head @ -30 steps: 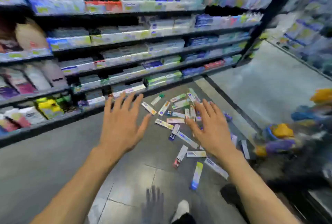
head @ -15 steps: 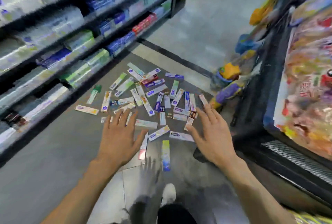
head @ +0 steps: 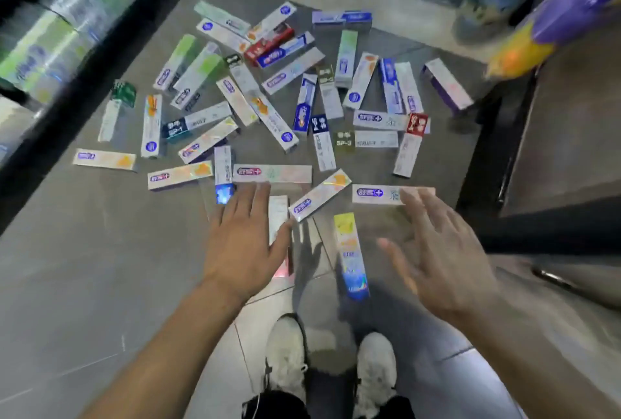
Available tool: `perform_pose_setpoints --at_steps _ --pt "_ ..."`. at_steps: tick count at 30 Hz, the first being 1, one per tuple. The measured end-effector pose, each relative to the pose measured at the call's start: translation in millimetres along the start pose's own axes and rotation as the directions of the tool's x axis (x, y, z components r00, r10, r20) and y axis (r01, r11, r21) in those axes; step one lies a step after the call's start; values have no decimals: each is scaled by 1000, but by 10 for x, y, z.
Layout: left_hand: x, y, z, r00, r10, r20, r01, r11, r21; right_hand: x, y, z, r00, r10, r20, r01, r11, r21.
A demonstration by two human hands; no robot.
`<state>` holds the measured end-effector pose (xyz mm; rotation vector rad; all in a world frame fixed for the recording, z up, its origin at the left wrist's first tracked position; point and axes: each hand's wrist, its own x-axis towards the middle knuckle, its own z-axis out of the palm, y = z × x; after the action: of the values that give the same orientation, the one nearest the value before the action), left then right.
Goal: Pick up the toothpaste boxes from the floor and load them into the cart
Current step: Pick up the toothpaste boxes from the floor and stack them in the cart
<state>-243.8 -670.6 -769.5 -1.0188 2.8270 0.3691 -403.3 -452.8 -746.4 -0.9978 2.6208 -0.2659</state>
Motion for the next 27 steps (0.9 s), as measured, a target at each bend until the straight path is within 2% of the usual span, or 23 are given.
perform_pose_setpoints --at_steps 3,6,8,11,13,21,24,27 --pt "161 -176 945 1000 -6 24 7 1000 -18 180 217 990 997 -1 76 3 1000 -25" --pt "182 -365 1805 992 -83 99 86 996 -34 307 368 1842 980 27 199 -9 996 -91" --pt "141 -479 2286 984 -119 130 122 992 -19 353 436 2328 962 79 262 -65 996 -63" --pt "147 -655 2815 968 -199 151 207 978 -38 371 517 2916 959 130 252 -126 992 -31" --pt "202 -739 3030 955 -255 152 272 957 -101 397 565 3211 946 209 246 -217 976 5" --pt "420 -781 3445 884 -427 192 467 827 -312 560 482 3626 896 377 237 -406 910 87" --pt "401 -759 3327 853 -484 197 520 745 -418 611 387 3495 880 410 238 -457 869 190" --pt "284 -719 3026 835 -509 210 541 687 -485 624 222 3182 905 378 198 -424 844 328"
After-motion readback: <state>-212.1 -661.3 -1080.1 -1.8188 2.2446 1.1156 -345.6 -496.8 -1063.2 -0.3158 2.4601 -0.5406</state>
